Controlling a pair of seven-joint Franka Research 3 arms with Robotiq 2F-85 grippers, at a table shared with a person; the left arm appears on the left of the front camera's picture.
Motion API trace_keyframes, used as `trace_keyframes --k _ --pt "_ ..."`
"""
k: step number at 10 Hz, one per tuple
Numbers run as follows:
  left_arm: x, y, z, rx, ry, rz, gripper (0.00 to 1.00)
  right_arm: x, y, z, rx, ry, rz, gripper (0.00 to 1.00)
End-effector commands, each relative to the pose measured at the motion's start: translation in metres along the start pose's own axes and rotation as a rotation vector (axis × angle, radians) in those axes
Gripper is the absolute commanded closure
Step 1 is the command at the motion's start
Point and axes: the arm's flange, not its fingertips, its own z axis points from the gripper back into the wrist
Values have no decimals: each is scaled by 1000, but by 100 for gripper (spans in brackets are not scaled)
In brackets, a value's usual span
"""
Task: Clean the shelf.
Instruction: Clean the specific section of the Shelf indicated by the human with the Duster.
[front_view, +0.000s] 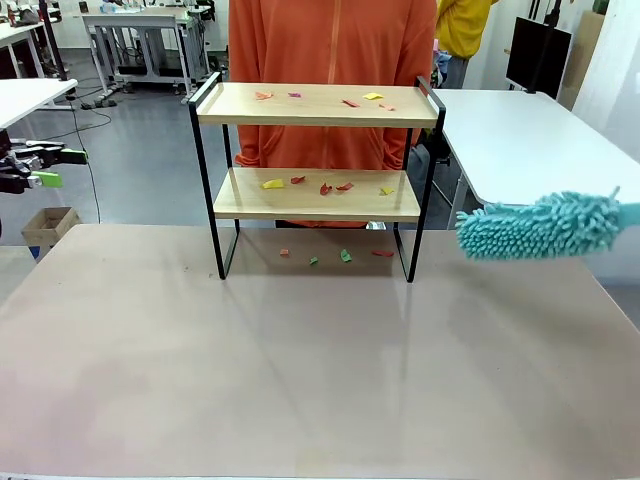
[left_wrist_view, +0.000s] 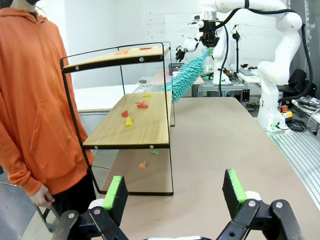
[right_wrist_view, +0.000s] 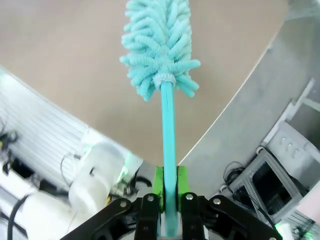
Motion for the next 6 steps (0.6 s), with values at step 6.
trace_keyframes --k 6 --pt "3 -3 -3 -1 6 -1 0 29 79 -37 212 83 573 87"
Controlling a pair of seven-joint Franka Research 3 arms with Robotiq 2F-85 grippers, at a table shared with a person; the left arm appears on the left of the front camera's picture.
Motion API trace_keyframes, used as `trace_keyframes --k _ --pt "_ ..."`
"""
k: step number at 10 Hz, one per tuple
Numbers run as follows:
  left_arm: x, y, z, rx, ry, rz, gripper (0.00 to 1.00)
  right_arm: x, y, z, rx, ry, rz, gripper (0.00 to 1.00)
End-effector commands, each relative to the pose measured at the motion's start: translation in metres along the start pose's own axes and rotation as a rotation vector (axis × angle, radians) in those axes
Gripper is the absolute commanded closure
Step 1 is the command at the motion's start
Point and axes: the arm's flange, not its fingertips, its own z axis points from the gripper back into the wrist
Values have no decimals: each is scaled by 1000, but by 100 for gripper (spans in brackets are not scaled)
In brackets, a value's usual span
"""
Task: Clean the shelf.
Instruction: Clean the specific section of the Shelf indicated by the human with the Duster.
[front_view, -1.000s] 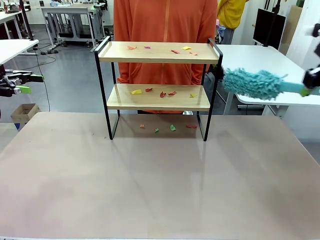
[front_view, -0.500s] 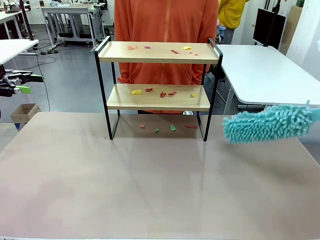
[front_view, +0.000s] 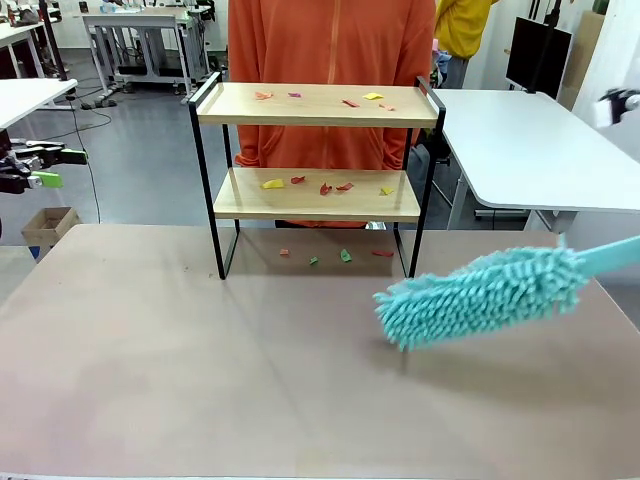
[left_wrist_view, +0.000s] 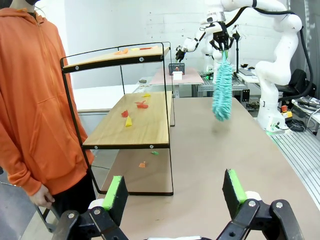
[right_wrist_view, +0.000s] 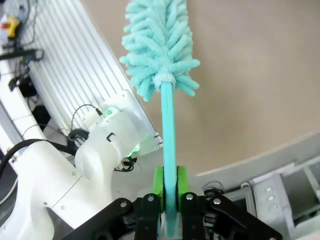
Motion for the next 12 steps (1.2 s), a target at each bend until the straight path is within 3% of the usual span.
trace_keyframes --k 1,3,4,12 --pt "3 -3 -3 -1 6 -1 0 16 -4 -19 70 2 103 87" --pt "3 -3 -3 -1 6 -1 0 28 -5 -33 162 -17 102 87" --pt "3 -3 -3 -1 6 -1 0 23 2 -27 80 14 86 87" --pt "3 -3 -3 -1 6 -1 0 23 2 -27 80 14 86 87"
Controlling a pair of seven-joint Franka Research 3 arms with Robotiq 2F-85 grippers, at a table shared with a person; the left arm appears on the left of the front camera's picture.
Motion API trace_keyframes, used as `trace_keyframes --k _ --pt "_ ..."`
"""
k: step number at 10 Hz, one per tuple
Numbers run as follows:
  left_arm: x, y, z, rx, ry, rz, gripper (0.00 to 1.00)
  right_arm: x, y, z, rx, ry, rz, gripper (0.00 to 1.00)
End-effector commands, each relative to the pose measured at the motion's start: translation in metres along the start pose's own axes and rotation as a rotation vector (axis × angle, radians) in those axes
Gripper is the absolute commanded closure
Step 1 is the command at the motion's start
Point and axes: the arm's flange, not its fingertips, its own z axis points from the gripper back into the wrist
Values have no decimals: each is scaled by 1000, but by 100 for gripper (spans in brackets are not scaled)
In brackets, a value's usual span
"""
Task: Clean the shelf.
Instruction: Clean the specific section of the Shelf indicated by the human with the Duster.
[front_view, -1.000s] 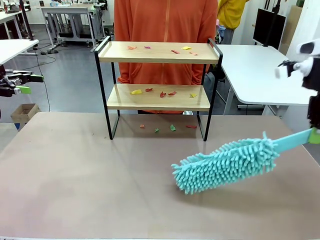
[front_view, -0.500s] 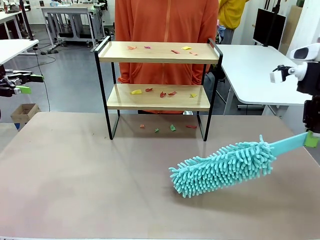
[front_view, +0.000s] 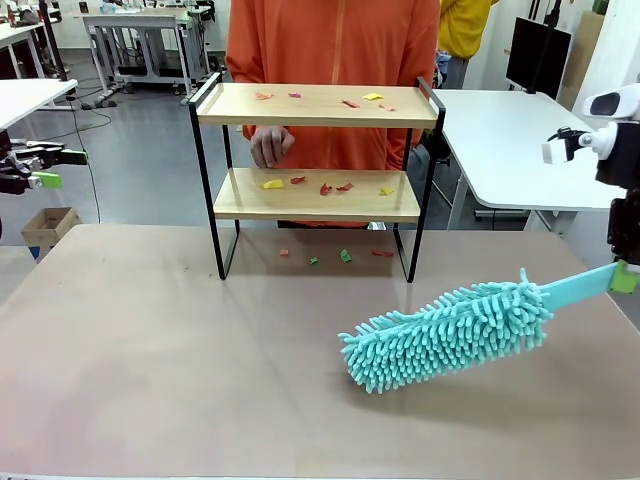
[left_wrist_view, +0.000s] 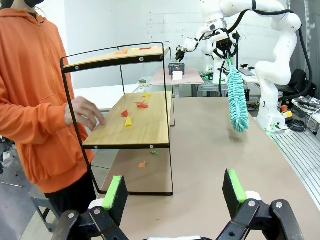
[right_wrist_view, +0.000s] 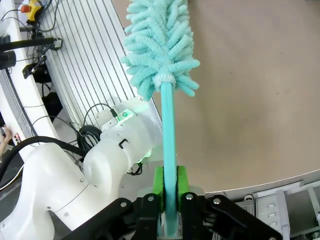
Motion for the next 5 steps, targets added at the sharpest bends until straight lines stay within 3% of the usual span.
trace_keyframes --k 1,5 --pt "3 -3 -3 -1 6 -1 0 -2 0 3 -13 5 4 87" --pt "3 -3 -3 -1 6 -1 0 -2 0 3 -13 5 4 87"
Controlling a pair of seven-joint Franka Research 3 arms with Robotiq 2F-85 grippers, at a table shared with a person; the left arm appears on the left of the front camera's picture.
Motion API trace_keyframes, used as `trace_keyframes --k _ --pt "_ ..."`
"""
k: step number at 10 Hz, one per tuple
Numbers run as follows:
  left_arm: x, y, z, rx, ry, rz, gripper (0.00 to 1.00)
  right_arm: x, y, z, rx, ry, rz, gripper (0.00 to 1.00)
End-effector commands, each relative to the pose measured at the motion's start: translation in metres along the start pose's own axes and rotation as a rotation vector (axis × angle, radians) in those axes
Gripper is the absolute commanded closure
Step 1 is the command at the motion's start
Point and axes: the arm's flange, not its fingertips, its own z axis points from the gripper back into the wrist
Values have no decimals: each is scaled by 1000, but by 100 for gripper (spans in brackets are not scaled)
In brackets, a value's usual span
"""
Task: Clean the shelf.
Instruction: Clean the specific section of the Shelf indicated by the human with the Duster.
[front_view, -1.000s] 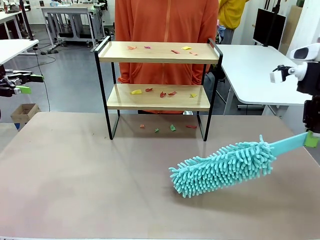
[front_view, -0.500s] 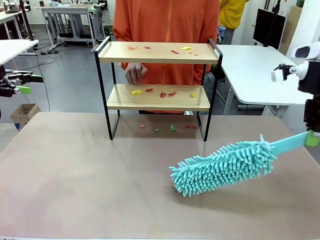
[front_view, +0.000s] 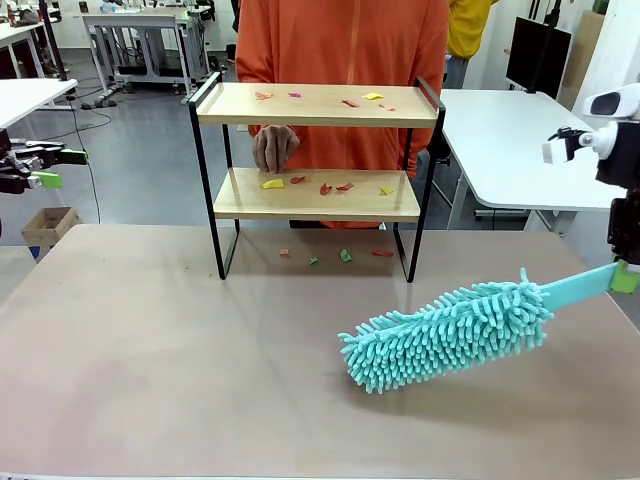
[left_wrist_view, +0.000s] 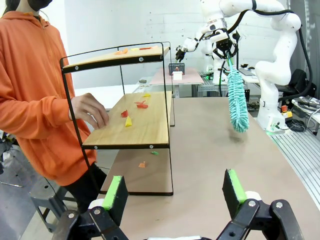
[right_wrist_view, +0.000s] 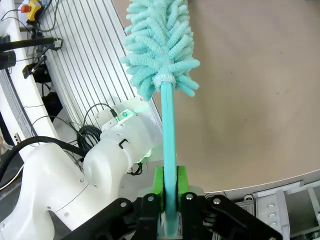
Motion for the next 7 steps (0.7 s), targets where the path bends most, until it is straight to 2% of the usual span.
trace_keyframes --k 1,7 --pt "3 -3 -3 -1 6 -1 0 -2 0 3 -13 4 4 87" --pt "3 -3 -3 -1 6 -1 0 0 0 0 0 0 0 87"
